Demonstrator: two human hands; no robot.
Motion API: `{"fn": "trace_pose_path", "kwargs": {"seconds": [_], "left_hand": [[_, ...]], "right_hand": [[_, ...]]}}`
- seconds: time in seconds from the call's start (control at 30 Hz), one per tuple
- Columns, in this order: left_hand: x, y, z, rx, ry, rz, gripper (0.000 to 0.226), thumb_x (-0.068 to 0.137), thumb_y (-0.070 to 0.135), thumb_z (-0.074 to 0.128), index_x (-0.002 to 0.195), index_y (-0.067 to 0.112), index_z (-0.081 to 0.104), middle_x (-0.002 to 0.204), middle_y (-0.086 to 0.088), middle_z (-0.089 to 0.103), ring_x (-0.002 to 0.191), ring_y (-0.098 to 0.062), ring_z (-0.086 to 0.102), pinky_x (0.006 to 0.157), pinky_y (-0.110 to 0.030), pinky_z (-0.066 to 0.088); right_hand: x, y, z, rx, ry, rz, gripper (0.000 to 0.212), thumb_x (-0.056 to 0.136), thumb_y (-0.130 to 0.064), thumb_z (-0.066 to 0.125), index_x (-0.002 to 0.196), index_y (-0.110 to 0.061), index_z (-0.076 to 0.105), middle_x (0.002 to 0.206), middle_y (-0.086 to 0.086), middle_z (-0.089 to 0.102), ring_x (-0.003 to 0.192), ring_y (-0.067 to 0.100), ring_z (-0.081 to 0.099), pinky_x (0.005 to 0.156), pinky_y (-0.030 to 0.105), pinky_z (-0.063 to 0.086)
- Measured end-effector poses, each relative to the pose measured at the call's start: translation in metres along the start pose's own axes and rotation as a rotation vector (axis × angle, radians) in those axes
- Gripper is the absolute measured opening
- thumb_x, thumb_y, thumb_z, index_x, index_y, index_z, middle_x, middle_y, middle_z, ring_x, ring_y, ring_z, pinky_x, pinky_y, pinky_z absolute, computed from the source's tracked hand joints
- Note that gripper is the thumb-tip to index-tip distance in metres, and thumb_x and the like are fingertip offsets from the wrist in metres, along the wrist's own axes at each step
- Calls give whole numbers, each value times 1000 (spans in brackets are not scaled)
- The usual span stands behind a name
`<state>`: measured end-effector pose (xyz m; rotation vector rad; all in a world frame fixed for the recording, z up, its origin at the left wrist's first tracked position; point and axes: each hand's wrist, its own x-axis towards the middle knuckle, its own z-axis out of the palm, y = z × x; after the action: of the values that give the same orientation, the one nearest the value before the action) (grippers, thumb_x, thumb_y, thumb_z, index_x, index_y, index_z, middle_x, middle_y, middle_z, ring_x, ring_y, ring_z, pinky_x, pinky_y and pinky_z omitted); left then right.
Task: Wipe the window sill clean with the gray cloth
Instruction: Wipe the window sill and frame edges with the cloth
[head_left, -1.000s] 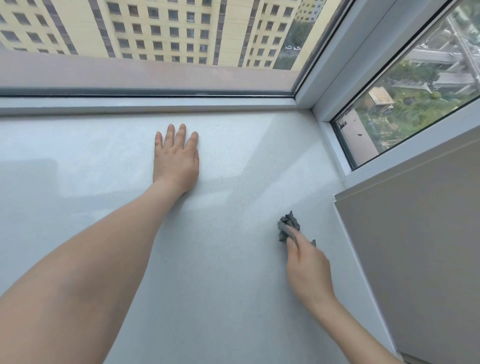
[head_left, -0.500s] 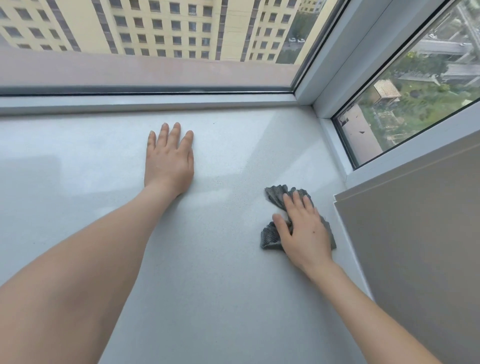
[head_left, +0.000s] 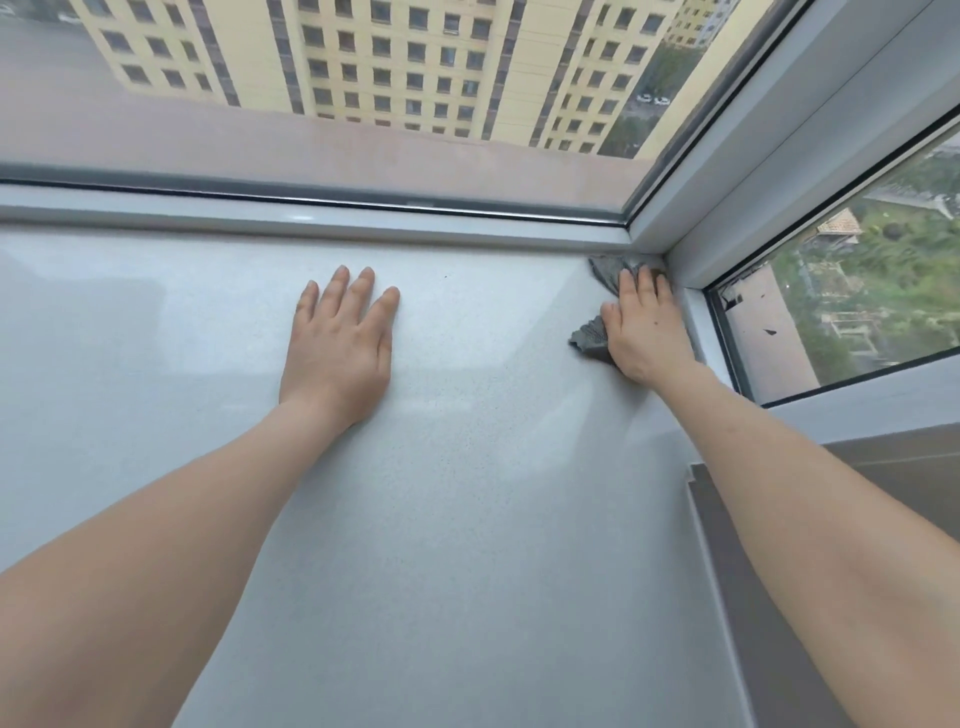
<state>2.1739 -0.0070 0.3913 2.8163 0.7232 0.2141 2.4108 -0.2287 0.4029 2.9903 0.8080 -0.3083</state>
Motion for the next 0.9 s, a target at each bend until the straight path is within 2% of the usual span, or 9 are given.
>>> {"fn": "trace_pose_path", "kwargs": {"seconds": [0.1, 0.17, 0.3, 0.4, 0.6, 0.7, 0.77, 0.83, 0.9], "left_hand": [[4, -20, -13, -1, 9, -8, 45, 91, 26, 27, 133, 18, 41, 147, -13, 35, 139, -32, 21, 114, -46, 10], [6, -27, -15, -5, 3, -18, 46, 91, 27, 26, 133, 18, 41, 147, -13, 35, 139, -31, 21, 115, -46, 10], [5, -35, -14, -5, 18, -28, 45, 91, 28, 26, 133, 20, 42, 147, -11, 35, 140, -29, 21, 115, -45, 10], [4, -41, -15, 4, 9, -32, 44, 93, 27, 27, 134, 21, 40, 149, -10, 33, 140, -28, 20, 115, -43, 8], [12, -53, -20, 25, -47, -54, 44, 96, 25, 25, 140, 23, 31, 153, -6, 22, 143, -24, 11, 116, -41, 2], [12, -50, -22, 149, -141, -154, 48, 97, 28, 15, 144, 22, 15, 157, -3, 9, 143, -24, 3, 116, -46, 3], [2, -43, -27, 186, -201, -230, 49, 97, 28, 13, 145, 20, 10, 157, -6, 5, 143, -28, 2, 115, -48, 5], [-13, -40, -34, 156, -236, -228, 48, 97, 24, 19, 144, 17, 14, 156, -11, 8, 142, -31, 4, 115, -47, 8], [-31, -42, -43, 55, -210, -166, 44, 95, 16, 26, 138, 12, 30, 151, -14, 23, 139, -32, 18, 113, -44, 17]], "right_hand": [[22, -23, -14, 11, 48, 0, 54, 100, -29, 22, 144, 1, 20, 152, 25, 21, 138, 38, 20, 117, 43, 12], [24, -28, -15, 31, 117, 8, 56, 98, -32, 20, 142, 2, 26, 148, 26, 28, 133, 39, 27, 115, 44, 16], [8, -42, -4, 56, 107, 36, 63, 93, -41, 13, 146, -8, 24, 154, 19, 21, 140, 37, 17, 118, 46, 8], [-41, -71, 9, 85, 110, 99, 58, 96, -46, 19, 148, -20, 21, 158, 12, 14, 144, 35, 7, 117, 49, 3], [-178, -94, 43, 67, 165, -68, 62, 88, -52, 29, 141, -20, 41, 152, 12, 31, 140, 38, 23, 112, 54, 19], [-237, -77, 55, 28, 152, -124, 64, 88, -54, 31, 142, -21, 40, 153, 10, 29, 142, 35, 20, 113, 51, 17], [-283, -64, 57, 31, 113, -156, 67, 91, -60, 22, 143, -21, 37, 154, 10, 27, 143, 35, 17, 113, 51, 16], [-324, -57, 58, 27, 64, -176, 69, 91, -63, 16, 145, -23, 30, 155, 10, 24, 143, 35, 15, 114, 50, 14], [-337, -49, 57, 9, 20, -221, 67, 91, -65, 16, 147, -28, 24, 156, 8, 22, 144, 34, 15, 115, 47, 12]]}}
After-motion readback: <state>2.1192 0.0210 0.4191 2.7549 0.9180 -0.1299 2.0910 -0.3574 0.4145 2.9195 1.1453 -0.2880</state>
